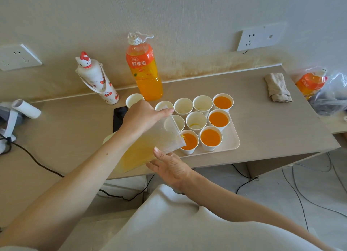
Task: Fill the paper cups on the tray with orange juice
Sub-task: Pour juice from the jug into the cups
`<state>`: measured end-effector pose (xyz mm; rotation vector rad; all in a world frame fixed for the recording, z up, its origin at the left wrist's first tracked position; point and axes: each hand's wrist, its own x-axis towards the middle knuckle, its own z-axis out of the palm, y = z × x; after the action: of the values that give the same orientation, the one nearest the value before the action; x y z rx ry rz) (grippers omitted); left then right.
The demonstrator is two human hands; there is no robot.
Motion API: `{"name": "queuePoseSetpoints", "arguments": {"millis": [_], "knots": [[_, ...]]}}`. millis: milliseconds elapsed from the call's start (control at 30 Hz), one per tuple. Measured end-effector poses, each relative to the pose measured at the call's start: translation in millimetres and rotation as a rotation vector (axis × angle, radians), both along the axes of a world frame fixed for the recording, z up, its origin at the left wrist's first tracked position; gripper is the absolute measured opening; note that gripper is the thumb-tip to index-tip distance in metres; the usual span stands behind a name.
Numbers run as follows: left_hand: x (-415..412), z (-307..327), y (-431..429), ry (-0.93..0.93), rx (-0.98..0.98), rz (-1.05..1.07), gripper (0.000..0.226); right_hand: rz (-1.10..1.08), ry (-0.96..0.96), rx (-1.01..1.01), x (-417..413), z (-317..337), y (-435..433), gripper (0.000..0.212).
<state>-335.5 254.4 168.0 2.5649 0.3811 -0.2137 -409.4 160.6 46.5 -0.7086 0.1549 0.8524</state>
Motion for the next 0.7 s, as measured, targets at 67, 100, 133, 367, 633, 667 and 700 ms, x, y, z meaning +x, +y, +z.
{"name": "queuePoseSetpoints", "arguments": {"millis": [67,100,133,367,633,667,700], "knots": [[-0.2,0.0,0.0,0.001,-0.005,0.001,0.064,0.003,-0.002,0.002,0.2,0.0,-0.1,0.096],[-0.2,-0.1,0.1,0.000,-0.008,0.001,0.064,0.001,0.002,0.004,0.2,-0.3,-0.2,0.097],[-0.1,0.0,0.0,0.001,-0.009,0.001,0.064,-0.002,0.006,0.010,0.2,-0.8,-0.2,0.098],[1.4,-2.0,1.3,0.007,-0.005,0.004,0.064,-0.007,0.009,0.017,0.4,-0.8,-0.2,0.098],[1.7,-2.6,1.1,0.014,0.002,0.004,0.065,-0.005,0.003,0.015,0.3,-1.6,0.4,0.104],[1.9,-2.7,1.2,0.018,0.000,0.006,0.065,-0.002,-0.002,0.014,0.4,-1.8,0.2,0.104],[2.1,-3.1,1.6,0.022,0.000,0.007,0.065,0.002,-0.007,0.011,0.5,-2.0,0.3,0.104]]}}
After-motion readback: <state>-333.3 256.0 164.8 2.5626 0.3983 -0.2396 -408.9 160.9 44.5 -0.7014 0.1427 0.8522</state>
